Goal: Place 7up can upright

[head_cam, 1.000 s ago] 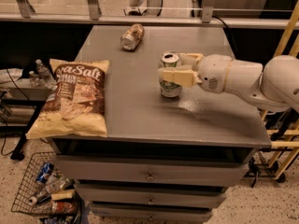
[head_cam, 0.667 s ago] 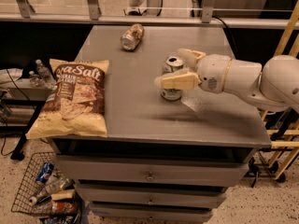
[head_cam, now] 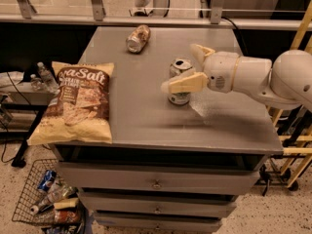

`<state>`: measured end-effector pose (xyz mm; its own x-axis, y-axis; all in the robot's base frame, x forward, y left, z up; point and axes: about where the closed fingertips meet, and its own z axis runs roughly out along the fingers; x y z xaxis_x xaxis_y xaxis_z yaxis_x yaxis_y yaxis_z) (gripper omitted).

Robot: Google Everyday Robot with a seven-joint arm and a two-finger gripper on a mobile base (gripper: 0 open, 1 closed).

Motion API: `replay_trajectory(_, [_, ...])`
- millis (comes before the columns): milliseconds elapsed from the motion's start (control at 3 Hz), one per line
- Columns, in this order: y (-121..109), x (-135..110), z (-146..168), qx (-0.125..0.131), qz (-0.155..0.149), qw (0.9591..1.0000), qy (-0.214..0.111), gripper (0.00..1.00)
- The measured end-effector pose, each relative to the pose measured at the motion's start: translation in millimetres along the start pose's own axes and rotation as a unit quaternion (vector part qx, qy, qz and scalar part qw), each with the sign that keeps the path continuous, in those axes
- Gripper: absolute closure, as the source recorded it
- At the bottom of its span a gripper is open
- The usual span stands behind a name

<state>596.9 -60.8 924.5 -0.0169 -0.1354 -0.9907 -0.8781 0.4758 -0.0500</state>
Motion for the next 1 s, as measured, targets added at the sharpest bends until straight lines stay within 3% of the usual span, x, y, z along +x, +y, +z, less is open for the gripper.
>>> replay_trajectory(333, [-12,-4,-7,0.005,-0.017,0.9993,0.033,0.0])
replay_trajectory(667, [-28,-4,-25,0.029,-0.032,0.9965,0.071,0.0])
replay_trajectory(1000, [-40,-17,-41,0.04,-0.048,0.994,0.089,0.0])
